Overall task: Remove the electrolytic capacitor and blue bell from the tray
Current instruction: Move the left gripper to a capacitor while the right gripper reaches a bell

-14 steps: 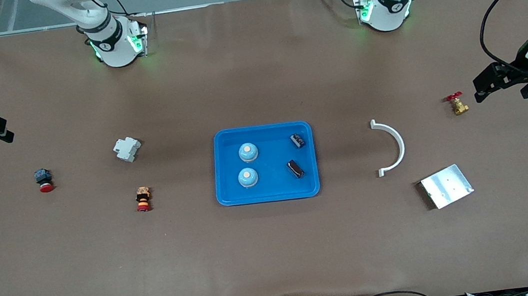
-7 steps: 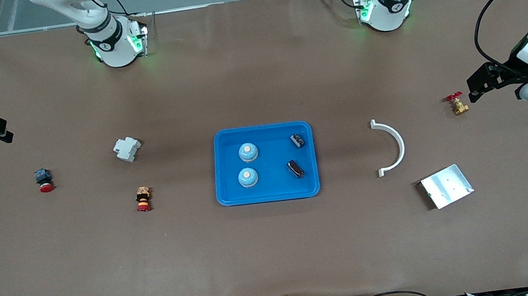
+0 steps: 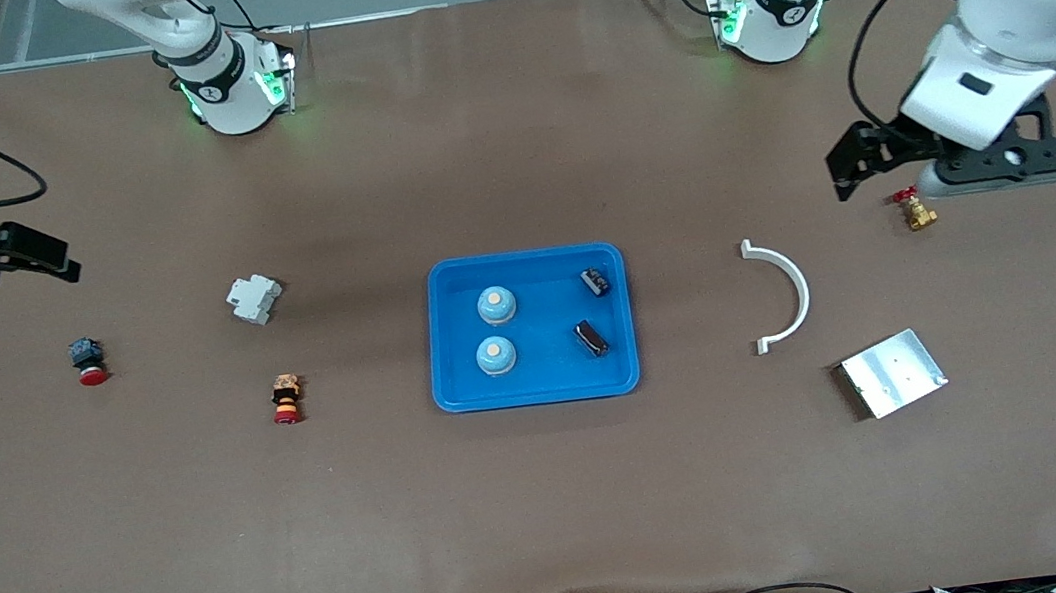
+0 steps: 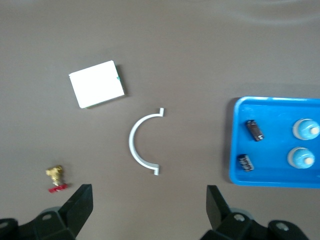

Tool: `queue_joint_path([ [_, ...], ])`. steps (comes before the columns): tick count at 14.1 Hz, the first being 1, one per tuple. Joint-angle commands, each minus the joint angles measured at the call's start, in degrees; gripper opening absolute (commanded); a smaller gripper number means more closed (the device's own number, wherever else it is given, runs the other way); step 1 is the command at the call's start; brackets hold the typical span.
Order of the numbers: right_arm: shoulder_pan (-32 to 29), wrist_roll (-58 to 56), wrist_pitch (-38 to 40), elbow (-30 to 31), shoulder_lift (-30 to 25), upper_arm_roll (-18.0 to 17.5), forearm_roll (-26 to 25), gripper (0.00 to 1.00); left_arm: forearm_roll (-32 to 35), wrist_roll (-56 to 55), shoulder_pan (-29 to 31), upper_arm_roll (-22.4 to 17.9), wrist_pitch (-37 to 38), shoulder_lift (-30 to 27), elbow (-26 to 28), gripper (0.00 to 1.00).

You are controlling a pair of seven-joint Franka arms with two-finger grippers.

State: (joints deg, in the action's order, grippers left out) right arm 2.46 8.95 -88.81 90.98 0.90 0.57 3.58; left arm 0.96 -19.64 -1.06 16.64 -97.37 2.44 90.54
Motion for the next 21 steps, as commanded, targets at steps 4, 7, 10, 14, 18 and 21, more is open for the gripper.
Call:
queue_joint_path([
  [4,7.7,12.5,-4.1,8.1,-2.8,0.0,0.7,1.0,-0.9,-15.7,-0.2,8.9,-0.3,3.0,-1.6,1.0],
  [7,10.5,16.8,-6.2,10.1,-3.0,0.0,1.1,1.0,-0.5,-27.2,-0.3,13.5,-4.5,6.3,-1.9,1.0],
  [10,13.4,21.4,-9.8,13.7,-2.9,-0.1,3.1,1.0,-0.3,-36.8,-3.5,14.2,-8.3,10.6,-1.9,1.0],
  [14,20.5,31.1,-17.8,18.1,-1.8,0.0,3.1,1.0,0.2,-41.4,-6.8,14.0,-11.2,16.0,-1.9,1.0],
  [18,26.2,40.3,-25.4,18.2,5.3,0.0,3.1,1.0,0.4,-45.5,-8.3,14.1,-15.5,20.8,-1.9,1.0],
  [21,30.5,47.9,-30.9,18.1,9.9,0.0,3.1,1.0,0.5,-50.5,-10.1,13.9,-21.0,25.2,-1.9,1.0],
])
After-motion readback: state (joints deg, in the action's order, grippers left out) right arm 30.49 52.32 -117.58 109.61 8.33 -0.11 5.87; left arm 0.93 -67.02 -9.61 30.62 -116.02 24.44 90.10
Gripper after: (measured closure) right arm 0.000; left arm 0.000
